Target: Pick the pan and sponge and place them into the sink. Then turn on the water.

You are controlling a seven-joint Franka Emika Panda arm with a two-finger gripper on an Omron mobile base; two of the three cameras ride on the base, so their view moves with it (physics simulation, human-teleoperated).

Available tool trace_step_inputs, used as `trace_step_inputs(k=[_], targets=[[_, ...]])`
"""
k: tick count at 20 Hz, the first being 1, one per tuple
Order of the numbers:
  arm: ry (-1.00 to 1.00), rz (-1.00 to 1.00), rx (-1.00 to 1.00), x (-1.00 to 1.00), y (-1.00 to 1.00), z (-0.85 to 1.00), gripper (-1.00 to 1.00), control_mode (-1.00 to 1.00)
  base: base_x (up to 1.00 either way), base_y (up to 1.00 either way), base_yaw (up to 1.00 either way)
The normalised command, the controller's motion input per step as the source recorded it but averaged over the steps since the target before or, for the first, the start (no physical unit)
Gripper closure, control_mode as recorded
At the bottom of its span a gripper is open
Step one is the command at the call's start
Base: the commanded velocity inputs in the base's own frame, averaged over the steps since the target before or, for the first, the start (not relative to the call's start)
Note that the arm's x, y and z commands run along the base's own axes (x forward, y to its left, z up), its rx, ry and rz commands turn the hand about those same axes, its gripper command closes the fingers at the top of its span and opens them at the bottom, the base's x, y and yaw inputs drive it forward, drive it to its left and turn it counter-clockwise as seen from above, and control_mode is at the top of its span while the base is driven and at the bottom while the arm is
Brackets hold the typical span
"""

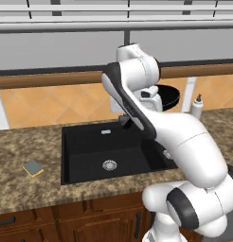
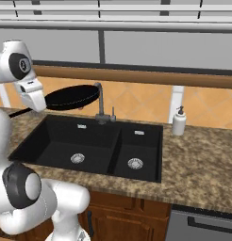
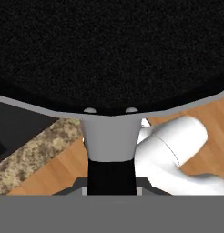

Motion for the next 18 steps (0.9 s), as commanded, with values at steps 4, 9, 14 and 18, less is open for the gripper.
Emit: trace_step_inputs(k=[4, 9, 14, 18], targets=[[0.00, -0.13, -0.05, 0.04, 1.00, 0.01, 1.00, -1.00, 0.00, 0.00, 0.00], [-0.03, -0.15, -0.01, 0.02, 0.94, 0.00, 1.00, -1.00, 0.00, 0.00, 0.00], [-0.11, -0.15, 0.00, 0.05, 0.72, -0.05, 1.00, -1.00, 0.00, 0.00, 0.00], [-0.05, -0.12, 0.00, 0.27, 0.66, -0.41, 1.00, -1.00, 0.00, 0.00, 0.00]])
